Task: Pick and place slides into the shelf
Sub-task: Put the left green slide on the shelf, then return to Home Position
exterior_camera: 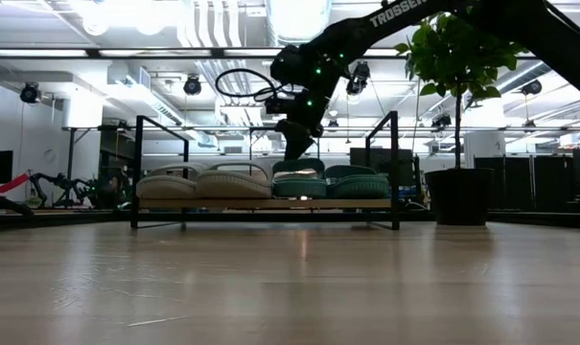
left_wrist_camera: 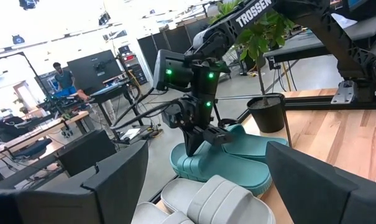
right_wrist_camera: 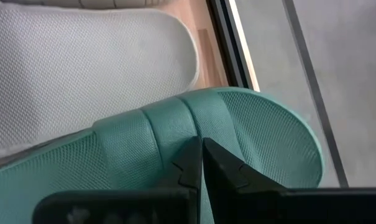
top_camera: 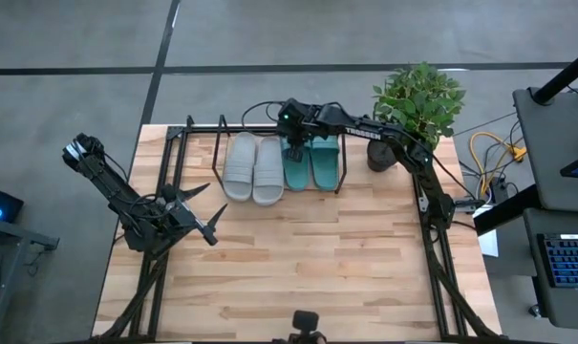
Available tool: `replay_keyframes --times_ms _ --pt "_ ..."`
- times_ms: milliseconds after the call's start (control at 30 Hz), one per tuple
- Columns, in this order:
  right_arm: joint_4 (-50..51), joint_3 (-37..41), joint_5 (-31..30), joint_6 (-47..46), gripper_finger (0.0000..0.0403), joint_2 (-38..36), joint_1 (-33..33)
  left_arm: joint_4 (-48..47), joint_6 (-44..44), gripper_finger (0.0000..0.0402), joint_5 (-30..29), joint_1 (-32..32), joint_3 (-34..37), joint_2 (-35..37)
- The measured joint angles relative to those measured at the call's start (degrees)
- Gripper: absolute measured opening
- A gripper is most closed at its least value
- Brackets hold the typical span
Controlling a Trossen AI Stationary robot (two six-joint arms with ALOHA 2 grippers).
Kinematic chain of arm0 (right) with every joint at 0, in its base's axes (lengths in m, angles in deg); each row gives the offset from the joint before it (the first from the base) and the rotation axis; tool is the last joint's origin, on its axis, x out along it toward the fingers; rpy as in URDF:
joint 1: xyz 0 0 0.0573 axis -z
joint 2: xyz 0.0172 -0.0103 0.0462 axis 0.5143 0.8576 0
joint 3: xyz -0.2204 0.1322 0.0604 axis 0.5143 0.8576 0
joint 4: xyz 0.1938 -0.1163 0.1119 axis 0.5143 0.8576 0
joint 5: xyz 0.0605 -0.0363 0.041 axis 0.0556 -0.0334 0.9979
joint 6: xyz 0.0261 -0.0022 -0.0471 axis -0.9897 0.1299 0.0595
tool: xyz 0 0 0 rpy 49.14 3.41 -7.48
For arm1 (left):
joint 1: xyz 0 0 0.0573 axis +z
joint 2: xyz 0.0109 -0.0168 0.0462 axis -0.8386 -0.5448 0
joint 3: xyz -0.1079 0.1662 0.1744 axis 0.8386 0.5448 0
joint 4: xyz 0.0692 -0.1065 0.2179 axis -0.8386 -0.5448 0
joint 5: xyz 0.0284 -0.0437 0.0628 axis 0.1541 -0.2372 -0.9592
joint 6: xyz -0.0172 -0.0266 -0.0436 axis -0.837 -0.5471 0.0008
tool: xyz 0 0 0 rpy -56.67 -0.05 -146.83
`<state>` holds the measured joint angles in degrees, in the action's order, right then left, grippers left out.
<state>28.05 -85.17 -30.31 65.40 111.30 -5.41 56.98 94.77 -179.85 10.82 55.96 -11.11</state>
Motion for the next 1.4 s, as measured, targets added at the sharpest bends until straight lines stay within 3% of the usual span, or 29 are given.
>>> replay_keyframes --times_ms 267,800,1200,1300,1400 --pt "0.7 -2.7 7.1 -1.3 0.0017 -0.7 -0.5 0.0 -0.2 0.0309 0.0 0.0 0.0 0.0" --pt "8.0 -4.3 7.3 -4.8 0.0029 -2.6 -5.0 0.0 0.0 0.0309 0.0 0.0 0.0 0.0" --pt "-2.4 3.1 6.8 -5.3 0.0028 -12.2 -24.3 0.0 0.1 0.0309 0.0 0.0 0.5 0.0" --pt "-5.9 7.5 6.5 -6.1 0.0028 -16.8 -28.8 0.0 0.1 0.0309 0.0 0.1 1.2 0.0" --pt "-11.3 15.1 1.8 -7.4 0.0028 -22.6 -32.1 0.0 -0.1 0.0309 0.0 0.1 2.1 0.0"
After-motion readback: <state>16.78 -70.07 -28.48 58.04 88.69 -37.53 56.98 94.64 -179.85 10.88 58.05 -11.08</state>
